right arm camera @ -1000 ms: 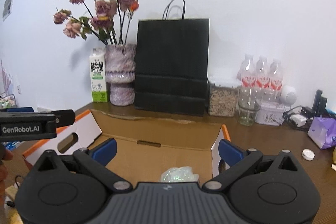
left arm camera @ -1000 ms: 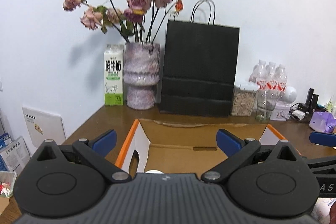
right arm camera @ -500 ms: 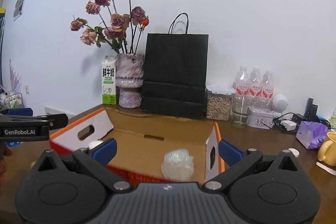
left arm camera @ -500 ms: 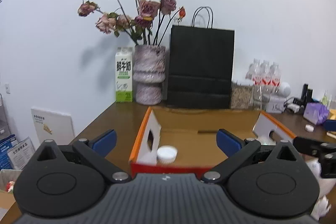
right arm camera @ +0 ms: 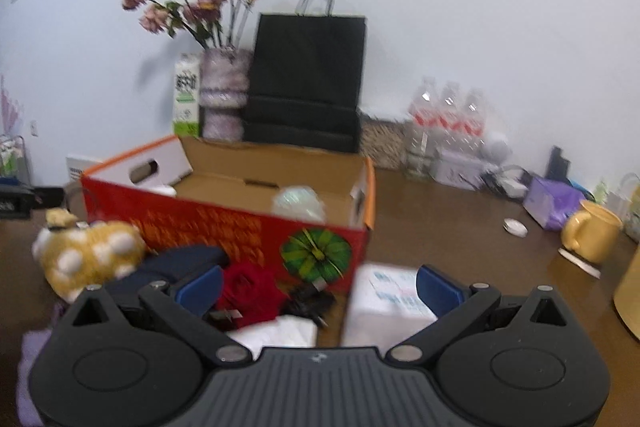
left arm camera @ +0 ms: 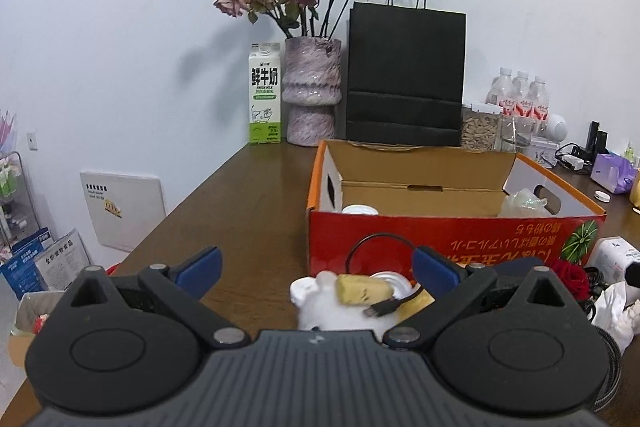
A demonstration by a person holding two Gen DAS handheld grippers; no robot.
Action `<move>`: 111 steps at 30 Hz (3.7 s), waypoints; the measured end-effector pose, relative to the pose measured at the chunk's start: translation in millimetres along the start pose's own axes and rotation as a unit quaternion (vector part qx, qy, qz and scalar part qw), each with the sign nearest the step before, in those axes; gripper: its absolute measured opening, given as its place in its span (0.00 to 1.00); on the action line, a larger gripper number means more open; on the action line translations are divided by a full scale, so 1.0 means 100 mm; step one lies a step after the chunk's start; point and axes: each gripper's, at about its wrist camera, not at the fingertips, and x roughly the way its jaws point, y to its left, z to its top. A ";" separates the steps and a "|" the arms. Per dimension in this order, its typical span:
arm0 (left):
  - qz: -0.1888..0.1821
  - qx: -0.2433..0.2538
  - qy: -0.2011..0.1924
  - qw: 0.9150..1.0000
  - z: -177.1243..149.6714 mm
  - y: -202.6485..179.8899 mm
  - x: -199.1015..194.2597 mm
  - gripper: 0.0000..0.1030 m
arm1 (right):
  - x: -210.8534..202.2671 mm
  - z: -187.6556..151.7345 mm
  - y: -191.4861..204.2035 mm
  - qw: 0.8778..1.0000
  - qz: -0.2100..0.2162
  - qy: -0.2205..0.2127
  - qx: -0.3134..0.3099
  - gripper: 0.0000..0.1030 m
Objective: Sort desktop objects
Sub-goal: 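Move the right tool back to the white cotton swab box, then grasp the white cotton swab box with the right tool, then carry the swab box over the cardboard box and release it inside with the right tool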
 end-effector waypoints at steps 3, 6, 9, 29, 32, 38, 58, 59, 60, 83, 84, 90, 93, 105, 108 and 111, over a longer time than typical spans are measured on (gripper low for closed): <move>0.004 -0.001 0.001 1.000 -0.01 0.04 0.01 1.00 | 0.02 -0.10 -0.10 1.000 -0.014 0.016 0.009 1.00; 0.002 0.000 -0.002 1.000 0.03 0.04 0.03 1.00 | 0.07 -0.16 -0.19 0.999 -0.028 0.029 0.017 1.00; -0.001 0.011 -0.006 1.000 0.07 0.00 0.07 1.00 | 0.13 -0.17 -0.26 0.998 -0.038 0.035 0.023 1.00; -0.044 0.047 0.034 0.997 0.11 -0.14 0.41 0.48 | 0.69 -0.15 -0.48 0.993 -0.058 0.098 0.042 1.00; -0.050 0.052 0.039 0.997 0.11 -0.16 0.44 0.36 | 0.71 -0.15 -0.47 0.993 -0.055 0.101 0.040 1.00; -0.055 0.054 0.040 0.996 0.12 -0.18 0.50 0.09 | 0.74 -0.15 -0.44 0.993 -0.051 0.103 0.037 0.93; -0.074 0.042 -0.041 0.996 0.47 -0.25 0.13 0.04 | 0.28 0.08 -0.49 0.997 -0.032 0.011 0.067 0.63; -0.075 0.045 -0.048 0.995 0.51 -0.27 0.12 0.04 | 0.25 0.11 -0.47 0.997 -0.030 0.003 0.067 0.63; -0.077 0.046 -0.053 0.995 0.55 -0.29 0.11 0.04 | 0.22 0.14 -0.46 0.997 -0.028 -0.003 0.065 0.63; -0.086 0.023 -0.037 0.995 1.20 -0.76 1.24 0.04 | 1.36 1.32 0.15 0.997 0.021 -0.036 0.064 0.63; -0.079 0.021 -0.028 0.996 1.17 -0.76 1.31 0.04 | 1.47 1.34 0.16 0.997 0.021 -0.028 0.065 0.63; -0.070 0.020 0.044 0.996 1.08 -0.75 1.74 0.04 | 1.96 1.24 0.27 0.998 0.021 0.026 0.044 0.63; -0.067 0.019 0.065 0.995 1.02 -0.75 1.81 0.04 | 2.04 1.18 0.31 0.998 0.027 0.039 0.036 0.63; 0.003 0.050 0.040 0.998 1.03 -0.83 1.70 0.94 | 1.96 1.13 0.29 0.999 -0.015 0.024 0.028 0.99; 0.012 0.050 0.029 0.998 1.05 -0.81 1.66 1.00 | 1.93 1.16 0.24 0.999 -0.013 0.022 0.035 1.00; 0.005 0.052 0.025 0.998 1.07 -0.82 1.63 1.00 | 1.92 1.17 0.18 0.999 -0.009 0.025 0.041 1.00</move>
